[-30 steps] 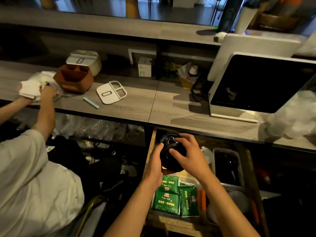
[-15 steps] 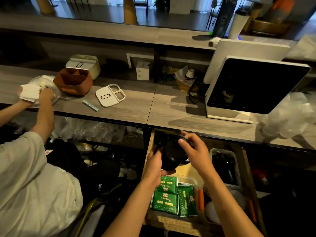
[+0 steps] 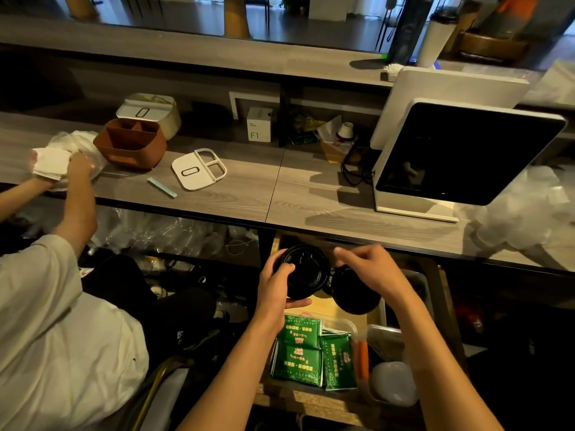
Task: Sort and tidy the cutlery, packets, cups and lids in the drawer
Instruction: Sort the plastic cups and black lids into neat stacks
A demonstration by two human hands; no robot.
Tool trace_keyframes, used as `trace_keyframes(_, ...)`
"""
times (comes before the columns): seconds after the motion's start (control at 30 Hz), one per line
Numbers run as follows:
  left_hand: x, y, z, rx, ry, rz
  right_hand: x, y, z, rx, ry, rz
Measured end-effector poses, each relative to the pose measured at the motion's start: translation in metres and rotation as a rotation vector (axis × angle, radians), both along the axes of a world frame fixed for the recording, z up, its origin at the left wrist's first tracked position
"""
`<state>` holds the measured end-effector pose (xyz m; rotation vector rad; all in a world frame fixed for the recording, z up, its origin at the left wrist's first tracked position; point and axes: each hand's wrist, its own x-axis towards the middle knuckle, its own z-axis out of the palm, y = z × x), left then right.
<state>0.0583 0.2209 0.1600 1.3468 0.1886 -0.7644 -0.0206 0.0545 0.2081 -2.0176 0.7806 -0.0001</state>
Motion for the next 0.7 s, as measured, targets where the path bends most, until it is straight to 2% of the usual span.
trace_keyframes(0.07, -0.002, -0.001, 0.003, -0.021, -0.011, -0.026, 0.002, 0.004, -0.002, -0.027, 0.020, 0.068)
trace_keyframes(0.27, -0.003, -0.001, 0.013, -0.039, -0.021, -0.100, 0.001, 0.005, -0.006, -0.079, -0.006, 0.063)
trace_keyframes(0.4, -0.004, -0.004, 0.006, 0.003, -0.008, -0.022, -0.003, 0.004, -0.010, -0.091, -0.051, 0.034)
trace_keyframes(0.47, -0.002, -0.004, 0.003, 0.008, 0.031, 0.020, -0.006, 0.000, -0.005, -0.059, -0.189, -0.083)
trace_keyframes(0.57, 0.000, -0.004, 0.001, 0.006, 0.096, 0.029, -0.009, 0.003, 0.005, -0.094, -0.511, -0.253)
trace_keyframes(0.63, -0.002, -0.008, 0.001, 0.009, 0.133, 0.005, -0.008, 0.011, 0.007, -0.079, -0.666, -0.234)
trace_keyframes(0.7, -0.006, -0.012, 0.003, -0.007, 0.153, -0.013, -0.006, 0.019, -0.001, -0.072, -0.713, -0.175)
